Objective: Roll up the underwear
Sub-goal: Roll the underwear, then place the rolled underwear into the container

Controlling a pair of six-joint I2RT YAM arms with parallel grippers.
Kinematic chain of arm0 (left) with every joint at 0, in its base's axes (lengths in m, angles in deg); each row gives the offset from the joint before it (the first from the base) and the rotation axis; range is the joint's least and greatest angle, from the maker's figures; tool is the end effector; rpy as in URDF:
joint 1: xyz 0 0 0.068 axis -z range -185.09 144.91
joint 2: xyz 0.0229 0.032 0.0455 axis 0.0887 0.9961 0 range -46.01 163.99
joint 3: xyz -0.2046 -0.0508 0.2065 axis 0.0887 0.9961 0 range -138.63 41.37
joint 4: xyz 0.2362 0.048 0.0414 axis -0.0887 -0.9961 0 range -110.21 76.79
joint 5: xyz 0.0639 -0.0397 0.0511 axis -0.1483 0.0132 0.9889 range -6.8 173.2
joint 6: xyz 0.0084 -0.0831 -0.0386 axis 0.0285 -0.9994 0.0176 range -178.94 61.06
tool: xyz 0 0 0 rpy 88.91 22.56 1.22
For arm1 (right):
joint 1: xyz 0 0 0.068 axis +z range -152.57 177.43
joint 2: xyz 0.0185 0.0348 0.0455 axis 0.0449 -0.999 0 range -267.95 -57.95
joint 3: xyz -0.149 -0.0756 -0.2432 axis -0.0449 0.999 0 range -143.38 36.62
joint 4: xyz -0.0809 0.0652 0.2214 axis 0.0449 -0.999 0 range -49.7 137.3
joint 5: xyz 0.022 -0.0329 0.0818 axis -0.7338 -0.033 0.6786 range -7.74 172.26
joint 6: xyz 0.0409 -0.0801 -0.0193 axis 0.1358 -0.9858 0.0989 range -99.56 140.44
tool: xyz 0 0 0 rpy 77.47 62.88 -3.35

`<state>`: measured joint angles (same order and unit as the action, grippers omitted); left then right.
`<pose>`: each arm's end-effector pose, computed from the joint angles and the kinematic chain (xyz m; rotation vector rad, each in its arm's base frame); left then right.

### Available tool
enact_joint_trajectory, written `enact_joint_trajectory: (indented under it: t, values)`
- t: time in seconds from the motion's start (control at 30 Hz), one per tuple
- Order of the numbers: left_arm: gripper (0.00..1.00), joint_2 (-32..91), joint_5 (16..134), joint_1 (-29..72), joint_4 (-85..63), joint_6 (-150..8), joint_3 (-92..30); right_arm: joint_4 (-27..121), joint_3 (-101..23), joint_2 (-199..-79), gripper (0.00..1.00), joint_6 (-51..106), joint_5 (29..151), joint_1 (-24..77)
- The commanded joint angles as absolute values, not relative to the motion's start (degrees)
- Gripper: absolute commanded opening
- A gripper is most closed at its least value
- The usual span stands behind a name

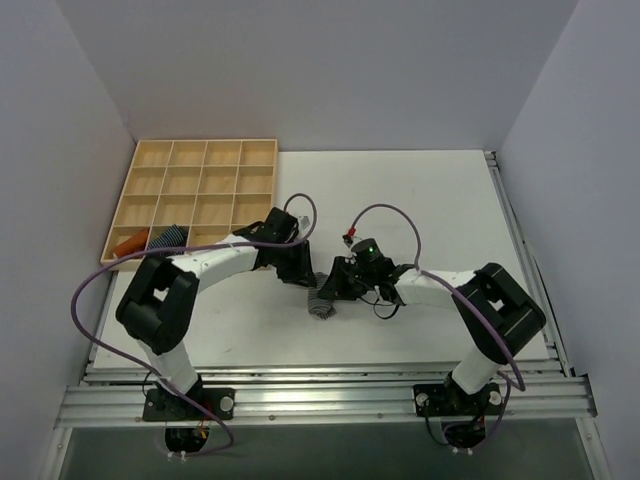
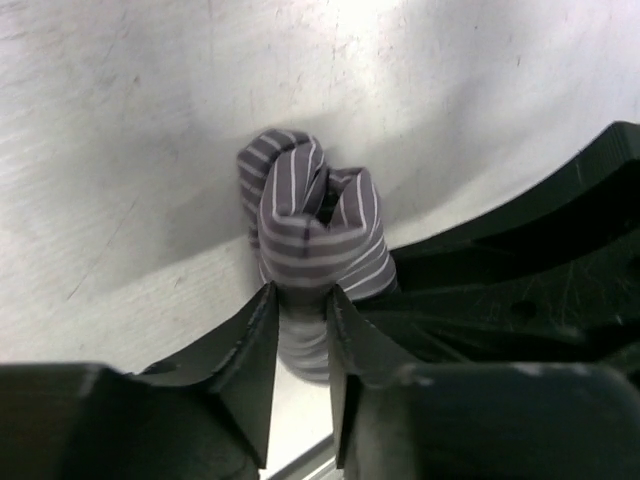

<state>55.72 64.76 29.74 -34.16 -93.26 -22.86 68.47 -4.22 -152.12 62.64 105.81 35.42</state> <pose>0.2926 -0.2353 0.1740 0.1384 2.7542 -0.8098 0.2565 0.2422 0.1738 -0.1831 2.3449 1.2039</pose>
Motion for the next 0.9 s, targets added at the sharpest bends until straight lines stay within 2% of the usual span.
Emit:
enact_joint_trajectory:
  t: [0.0,0.17,0.47,0.67,0.77,0.87]
  values:
    - [0.34,49.27,65.62,27.18,-40.53,-92.43,-25.61,61.26,1.10,-151.48,0.00,58.51,102.12,36.01]
    - [0.48,43.38,58.53,24.79,-41.95,-91.72,-22.72,65.66,3.65,-149.27,0.00,56.22,103.08,35.84]
    - [0.59,39.76,49.02,23.74,-27.63,-97.52,-7.69,83.33,9.72,-149.53,0.00,58.06,108.01,37.24]
    - [0.60,38.81,45.93,21.37,-22.62,-98.05,-4.52,77.63,5.95,-146.82,0.00,54.81,108.28,37.24]
    - [0.64,37.13,44.10,19.96,-21.04,-98.05,-3.99,76.39,4.54,-144.35,0.00,53.58,108.54,37.24]
    - [0.66,41.07,39.63,19.52,-13.15,-98.57,-2.24,76.65,4.10,-144.08,0.00,53.40,110.20,37.33]
